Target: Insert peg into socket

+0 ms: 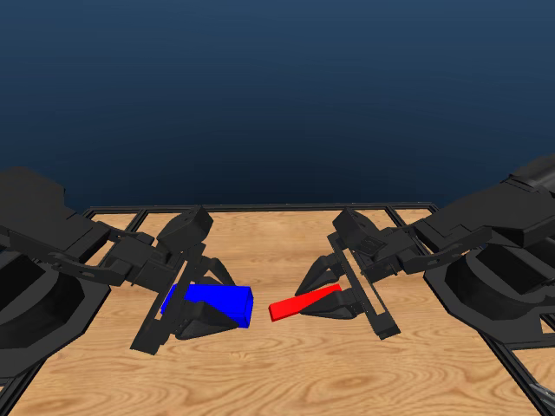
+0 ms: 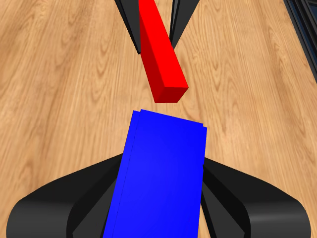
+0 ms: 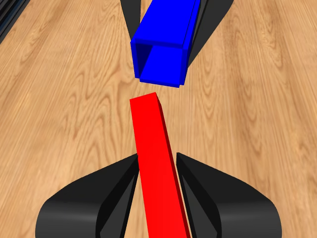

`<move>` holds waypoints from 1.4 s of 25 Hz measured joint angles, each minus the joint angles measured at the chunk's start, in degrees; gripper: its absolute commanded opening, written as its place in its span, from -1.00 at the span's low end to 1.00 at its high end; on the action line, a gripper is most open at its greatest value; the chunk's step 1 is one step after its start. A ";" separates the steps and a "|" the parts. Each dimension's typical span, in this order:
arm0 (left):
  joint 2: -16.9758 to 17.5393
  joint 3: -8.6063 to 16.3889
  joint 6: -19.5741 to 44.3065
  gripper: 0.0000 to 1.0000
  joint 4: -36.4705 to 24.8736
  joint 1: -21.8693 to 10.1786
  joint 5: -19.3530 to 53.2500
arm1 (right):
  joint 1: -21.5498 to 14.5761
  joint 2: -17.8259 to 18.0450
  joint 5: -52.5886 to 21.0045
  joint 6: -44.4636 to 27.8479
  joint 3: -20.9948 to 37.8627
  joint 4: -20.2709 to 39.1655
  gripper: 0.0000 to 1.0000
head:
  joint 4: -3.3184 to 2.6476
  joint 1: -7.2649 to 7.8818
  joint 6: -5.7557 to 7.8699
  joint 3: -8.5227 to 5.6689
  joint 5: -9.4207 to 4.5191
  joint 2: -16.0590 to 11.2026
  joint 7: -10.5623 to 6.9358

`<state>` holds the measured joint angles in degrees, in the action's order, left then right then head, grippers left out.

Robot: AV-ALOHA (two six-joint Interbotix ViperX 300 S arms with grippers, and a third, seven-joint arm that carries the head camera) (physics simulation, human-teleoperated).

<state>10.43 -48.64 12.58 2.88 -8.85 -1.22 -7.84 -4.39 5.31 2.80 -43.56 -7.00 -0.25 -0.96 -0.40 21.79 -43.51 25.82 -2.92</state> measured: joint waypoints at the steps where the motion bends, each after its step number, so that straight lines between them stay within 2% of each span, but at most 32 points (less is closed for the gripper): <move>1: -0.07 0.16 0.12 -1.00 -0.17 -0.20 0.14 | 0.01 0.00 -1.05 0.12 0.92 0.72 -1.00 | 0.07 0.23 -0.05 0.04 -0.07 0.01 0.01; 8: -1.15 0.67 1.27 -1.00 -0.49 -1.37 0.57 | -0.62 0.53 -9.68 -4.13 7.98 7.64 -1.00 | 0.37 1.64 0.04 0.09 -0.54 0.01 -0.24; 14: -1.54 1.23 0.92 -1.00 -0.38 -2.26 0.96 | -1.54 4.67 -13.54 -6.83 12.86 10.97 -1.00 | 0.47 2.35 0.13 0.10 -0.92 0.01 -0.97; 20: -1.11 2.22 -0.10 -1.00 -0.46 -2.64 1.08 | -2.02 8.67 -13.79 -8.17 14.83 11.01 -1.00 | 0.51 2.98 0.49 0.10 -1.03 0.01 -1.47; 30: -1.09 2.19 1.17 -1.00 -0.54 -2.19 1.48 | -1.16 8.11 -16.23 -11.63 14.93 13.55 -1.00 | 0.58 3.62 0.82 0.10 -1.39 0.01 -1.73; 33: -2.22 2.94 1.97 -1.00 -0.85 -2.18 1.70 | -1.45 8.42 -18.76 -12.50 16.90 14.57 -1.00 | 0.59 3.64 0.77 0.13 -1.46 0.01 -1.73; 35: -2.99 3.93 2.56 -1.00 -1.29 -2.42 2.37 | -1.97 10.12 -21.47 -13.13 19.73 15.55 -1.00 | 0.61 3.59 0.65 0.17 -1.50 0.01 -1.72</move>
<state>7.44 -44.71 15.15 1.59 -11.27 1.15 -9.81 5.73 -16.16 -10.33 -23.83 8.55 0.36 2.63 0.26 21.95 -45.01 25.82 -4.64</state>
